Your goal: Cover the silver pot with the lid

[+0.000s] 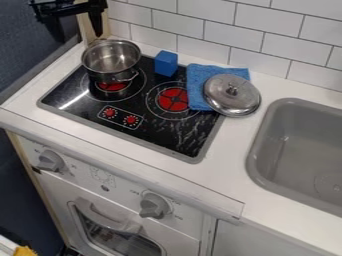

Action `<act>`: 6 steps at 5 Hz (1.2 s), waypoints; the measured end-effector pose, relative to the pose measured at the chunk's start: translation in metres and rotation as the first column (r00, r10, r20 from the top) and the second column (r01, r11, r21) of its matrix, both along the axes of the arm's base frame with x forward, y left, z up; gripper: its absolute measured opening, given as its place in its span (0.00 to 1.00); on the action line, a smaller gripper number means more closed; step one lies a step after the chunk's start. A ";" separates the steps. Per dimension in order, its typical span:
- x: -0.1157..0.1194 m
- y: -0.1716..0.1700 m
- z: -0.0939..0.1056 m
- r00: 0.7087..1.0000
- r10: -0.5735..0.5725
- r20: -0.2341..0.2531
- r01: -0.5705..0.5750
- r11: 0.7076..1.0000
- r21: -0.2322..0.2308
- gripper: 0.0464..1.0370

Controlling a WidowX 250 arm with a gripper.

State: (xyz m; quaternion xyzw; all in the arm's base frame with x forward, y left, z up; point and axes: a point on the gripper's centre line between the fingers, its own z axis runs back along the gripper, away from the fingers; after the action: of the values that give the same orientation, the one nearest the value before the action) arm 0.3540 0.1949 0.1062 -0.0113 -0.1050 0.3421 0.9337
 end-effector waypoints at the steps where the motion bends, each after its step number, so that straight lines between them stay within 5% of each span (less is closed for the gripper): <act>1: -0.001 -0.003 -0.015 0.999 -0.002 -0.032 0.001 1.000 -0.024 0.96; 4: 0.028 -0.090 -0.026 0.968 -0.249 -0.021 0.248 0.967 -0.063 0.96; 6: 0.055 -0.163 -0.007 0.877 -0.481 0.014 0.481 0.876 -0.023 0.96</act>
State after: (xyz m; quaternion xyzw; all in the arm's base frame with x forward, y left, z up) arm 0.4089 0.0314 0.0996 -0.0505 -0.0983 0.1007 0.9888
